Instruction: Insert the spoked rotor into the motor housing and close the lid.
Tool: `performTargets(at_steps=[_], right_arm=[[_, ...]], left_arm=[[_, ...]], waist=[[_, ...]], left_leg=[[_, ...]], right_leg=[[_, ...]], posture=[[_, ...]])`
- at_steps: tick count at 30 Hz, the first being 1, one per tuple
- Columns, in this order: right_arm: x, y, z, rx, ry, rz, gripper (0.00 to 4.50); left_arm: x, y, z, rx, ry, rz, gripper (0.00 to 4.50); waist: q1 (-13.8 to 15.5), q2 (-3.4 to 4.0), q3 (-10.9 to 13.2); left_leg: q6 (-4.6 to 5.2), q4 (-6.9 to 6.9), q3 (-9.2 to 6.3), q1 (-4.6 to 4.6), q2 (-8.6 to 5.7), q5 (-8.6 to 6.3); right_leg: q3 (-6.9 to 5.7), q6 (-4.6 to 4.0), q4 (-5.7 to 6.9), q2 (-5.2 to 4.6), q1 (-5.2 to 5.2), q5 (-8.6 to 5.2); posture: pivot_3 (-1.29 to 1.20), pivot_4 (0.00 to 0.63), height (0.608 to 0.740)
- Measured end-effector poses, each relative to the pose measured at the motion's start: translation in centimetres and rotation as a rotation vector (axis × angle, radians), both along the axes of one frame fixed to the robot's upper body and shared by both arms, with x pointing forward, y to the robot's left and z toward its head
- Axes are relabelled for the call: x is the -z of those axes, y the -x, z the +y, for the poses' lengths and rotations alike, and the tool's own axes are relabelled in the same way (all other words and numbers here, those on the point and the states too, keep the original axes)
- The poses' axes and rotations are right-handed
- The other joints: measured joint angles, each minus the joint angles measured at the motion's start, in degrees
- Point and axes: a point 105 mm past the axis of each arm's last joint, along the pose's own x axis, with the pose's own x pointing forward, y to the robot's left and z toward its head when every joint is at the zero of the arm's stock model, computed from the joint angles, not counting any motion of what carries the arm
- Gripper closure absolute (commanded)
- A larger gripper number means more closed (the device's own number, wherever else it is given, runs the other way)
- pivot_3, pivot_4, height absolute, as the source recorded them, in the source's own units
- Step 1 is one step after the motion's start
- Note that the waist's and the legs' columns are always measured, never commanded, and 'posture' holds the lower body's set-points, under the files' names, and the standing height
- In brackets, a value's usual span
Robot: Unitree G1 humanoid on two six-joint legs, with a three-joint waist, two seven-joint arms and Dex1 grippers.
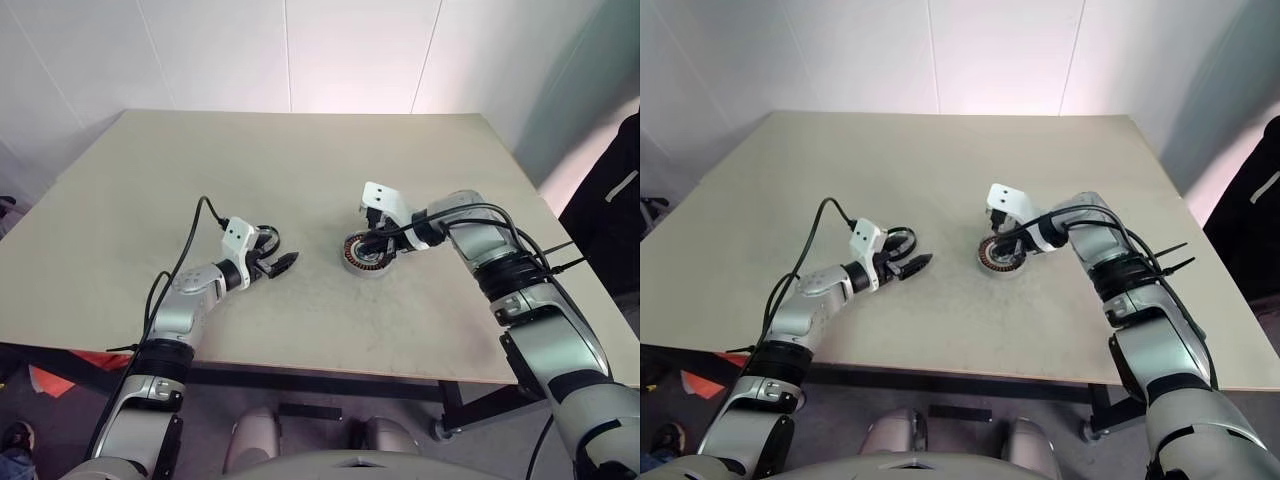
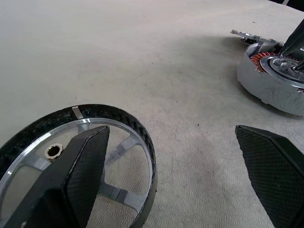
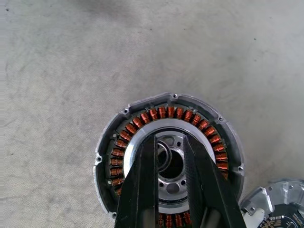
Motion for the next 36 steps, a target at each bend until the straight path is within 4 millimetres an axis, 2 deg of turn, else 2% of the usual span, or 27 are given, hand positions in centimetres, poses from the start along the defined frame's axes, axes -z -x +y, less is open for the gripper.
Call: performTargets(at_steps=[5,16,30,34,36], right_arm=[[0.5,0.4,0.0,-0.005,-0.001,0.010,3.61],[0.8,-0.3,-0.6,0.019,0.013,-0.011,3.61],[0.6,-0.6,-0.7,0.035,0.007,-0.010,3.61],[0.0,-0.9,-0.7,0.047,-0.004,-0.027,4.46],[-0.1,-0.9,-0.7,0.045,-0.005,-0.028,4.46]], left_arm=[[0.0,0.0,0.0,0.000,-0.002,0.000,0.00],[0.1,0.0,0.1,-0.001,-0.008,0.001,0.00],[0.1,0.0,0.1,-0.001,-0.010,0.001,0.00],[0.1,0.0,0.1,-0.001,-0.010,0.001,0.00],[0.1,0.0,0.1,-0.001,-0.010,0.001,0.00]], waist=[[0.0,0.00,0.0],[0.0,-0.01,0.0],[0.0,0.00,0.0],[0.0,0.00,0.0],[0.0,0.00,0.0]], left_leg=[[-0.01,0.00,0.00,0.02,0.00,0.00],[-0.02,0.00,0.00,0.22,0.00,-0.01],[-0.02,0.00,0.00,0.26,0.00,-0.01],[-0.02,0.00,0.00,0.24,0.00,-0.01],[-0.01,0.00,0.00,0.23,0.00,-0.01]], right_leg=[[0.00,0.00,0.01,0.00,0.01,0.00],[0.00,0.00,-0.01,0.00,0.24,0.00],[0.00,0.00,-0.01,0.00,0.27,0.00],[0.00,0.00,-0.02,0.00,0.27,0.00],[0.00,0.00,-0.02,0.00,0.25,0.00]], posture=[[0.00,0.000,0.740],[0.00,0.000,0.740],[0.00,0.000,0.740],[0.00,0.000,0.740],[0.00,0.000,0.740]])
